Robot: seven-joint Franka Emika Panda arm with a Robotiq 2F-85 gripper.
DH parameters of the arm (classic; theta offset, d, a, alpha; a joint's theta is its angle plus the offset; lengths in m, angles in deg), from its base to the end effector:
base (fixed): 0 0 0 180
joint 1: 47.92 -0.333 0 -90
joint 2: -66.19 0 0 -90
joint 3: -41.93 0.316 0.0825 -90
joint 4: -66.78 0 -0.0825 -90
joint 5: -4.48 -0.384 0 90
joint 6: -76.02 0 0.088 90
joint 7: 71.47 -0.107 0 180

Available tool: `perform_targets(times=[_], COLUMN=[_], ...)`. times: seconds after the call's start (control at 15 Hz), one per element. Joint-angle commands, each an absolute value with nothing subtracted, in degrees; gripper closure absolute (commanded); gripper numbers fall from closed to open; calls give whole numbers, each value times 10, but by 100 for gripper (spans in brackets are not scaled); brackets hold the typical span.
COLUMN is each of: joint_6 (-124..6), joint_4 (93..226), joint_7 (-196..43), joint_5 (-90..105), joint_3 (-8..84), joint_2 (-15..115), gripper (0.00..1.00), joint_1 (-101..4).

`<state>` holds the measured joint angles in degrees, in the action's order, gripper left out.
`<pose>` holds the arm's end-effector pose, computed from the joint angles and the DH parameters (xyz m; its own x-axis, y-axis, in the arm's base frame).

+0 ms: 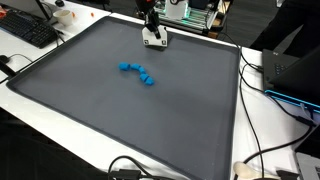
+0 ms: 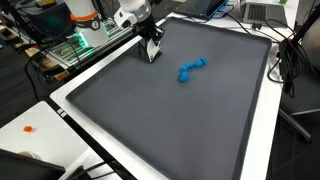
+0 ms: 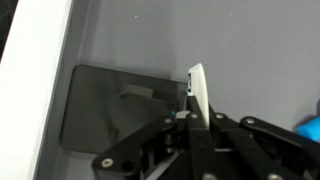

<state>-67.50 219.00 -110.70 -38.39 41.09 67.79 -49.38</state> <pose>0.4064 -0.0004 0.2390 0.2584 -0.8843 -0.3888 -0.9660 -0.2322 -0.1138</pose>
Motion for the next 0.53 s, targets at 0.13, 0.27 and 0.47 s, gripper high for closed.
perform_targets(times=[0.13, 0.27, 0.47], joint_6=[-695, -694, -696], joint_4=[2205, 2205, 2205], joint_7=[-1106, -1109, -1110], joint_5=[-406, -403, -402], joint_3=[417, 417, 417], joint_2=[683, 680, 677], gripper=[99, 99, 99], joint_1=[-490, -490, -490])
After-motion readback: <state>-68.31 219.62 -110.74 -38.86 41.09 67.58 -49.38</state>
